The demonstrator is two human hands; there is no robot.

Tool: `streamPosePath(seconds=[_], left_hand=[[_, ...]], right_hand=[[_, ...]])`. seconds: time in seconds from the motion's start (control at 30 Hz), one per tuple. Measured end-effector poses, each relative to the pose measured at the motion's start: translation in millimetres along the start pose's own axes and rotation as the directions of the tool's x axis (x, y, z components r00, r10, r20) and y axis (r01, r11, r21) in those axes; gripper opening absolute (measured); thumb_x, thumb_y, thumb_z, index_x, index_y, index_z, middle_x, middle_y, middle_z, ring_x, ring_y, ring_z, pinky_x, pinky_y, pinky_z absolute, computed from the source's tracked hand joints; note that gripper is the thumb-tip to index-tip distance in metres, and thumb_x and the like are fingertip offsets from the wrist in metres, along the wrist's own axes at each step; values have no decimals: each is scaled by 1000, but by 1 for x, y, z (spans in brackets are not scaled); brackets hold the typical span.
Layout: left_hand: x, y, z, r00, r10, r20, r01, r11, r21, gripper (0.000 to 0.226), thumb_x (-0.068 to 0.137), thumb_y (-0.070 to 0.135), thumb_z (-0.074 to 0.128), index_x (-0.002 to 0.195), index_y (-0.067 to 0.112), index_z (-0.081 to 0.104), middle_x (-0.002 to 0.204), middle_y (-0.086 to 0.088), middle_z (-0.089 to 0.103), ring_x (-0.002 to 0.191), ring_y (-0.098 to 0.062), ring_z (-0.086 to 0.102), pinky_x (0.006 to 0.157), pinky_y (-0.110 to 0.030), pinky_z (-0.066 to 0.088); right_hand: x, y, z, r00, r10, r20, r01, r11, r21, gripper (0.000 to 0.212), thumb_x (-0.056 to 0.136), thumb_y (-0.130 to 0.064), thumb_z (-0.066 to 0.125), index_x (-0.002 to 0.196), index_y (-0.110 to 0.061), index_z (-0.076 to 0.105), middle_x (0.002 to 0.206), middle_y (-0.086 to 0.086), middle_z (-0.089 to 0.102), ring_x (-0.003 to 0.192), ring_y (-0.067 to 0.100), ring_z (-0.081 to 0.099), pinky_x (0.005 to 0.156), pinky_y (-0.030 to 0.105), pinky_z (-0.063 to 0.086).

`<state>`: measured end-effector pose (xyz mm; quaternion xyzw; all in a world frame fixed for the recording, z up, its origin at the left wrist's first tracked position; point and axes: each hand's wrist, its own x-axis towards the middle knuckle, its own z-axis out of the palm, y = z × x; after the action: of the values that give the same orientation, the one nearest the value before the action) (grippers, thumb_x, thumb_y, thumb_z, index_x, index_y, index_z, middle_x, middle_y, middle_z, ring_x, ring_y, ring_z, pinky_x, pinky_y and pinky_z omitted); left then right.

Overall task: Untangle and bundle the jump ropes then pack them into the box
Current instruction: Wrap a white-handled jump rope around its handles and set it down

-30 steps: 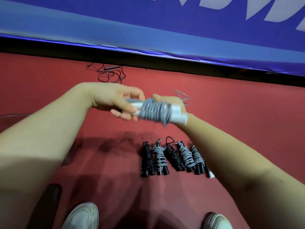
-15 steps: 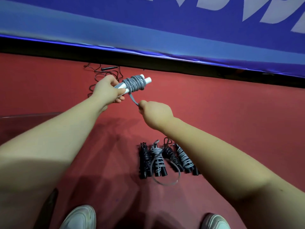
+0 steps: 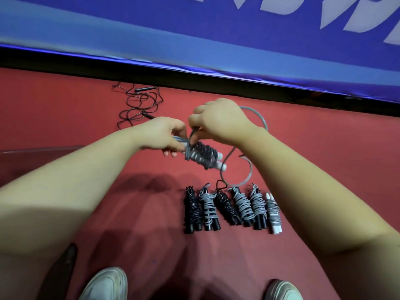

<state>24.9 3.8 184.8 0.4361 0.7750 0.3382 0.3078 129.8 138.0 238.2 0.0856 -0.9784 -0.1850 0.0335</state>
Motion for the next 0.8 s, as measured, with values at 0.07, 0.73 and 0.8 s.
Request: streamPosePath(seconds=[0.07,0.73,0.8], left_hand=[[-4,6,1,995,17,97,-15,1000,-18,15,82,-4,67,83,8,58,72,-1,66,53,-7,63,47,-17,47],[5,27,-1,921,-268,-283,-60,619,-783,16,93,1,54,81,10,48,72,-12,56,54,-9,56,39,-12,39],[8,19,-6,858,-342,-384,-93,631,-771,17,95,1,51,81,9,47,73,-12,55,58,-11,54,39,-12,39]], right_hand=[[-7,7,6,1000,5,8,-5,999,33,51,82,-61,50,104,-16,63,103,4,61,96,28,59,61,30,28],[-25,-29,105,833,518,194,-535,666,520,25,101,-30,34,110,-9,46,95,18,59,83,36,54,66,37,35],[-28,-36,110,830,484,276,-557,695,455,19,101,-26,33,108,-13,44,89,15,56,75,32,49,61,34,30]])
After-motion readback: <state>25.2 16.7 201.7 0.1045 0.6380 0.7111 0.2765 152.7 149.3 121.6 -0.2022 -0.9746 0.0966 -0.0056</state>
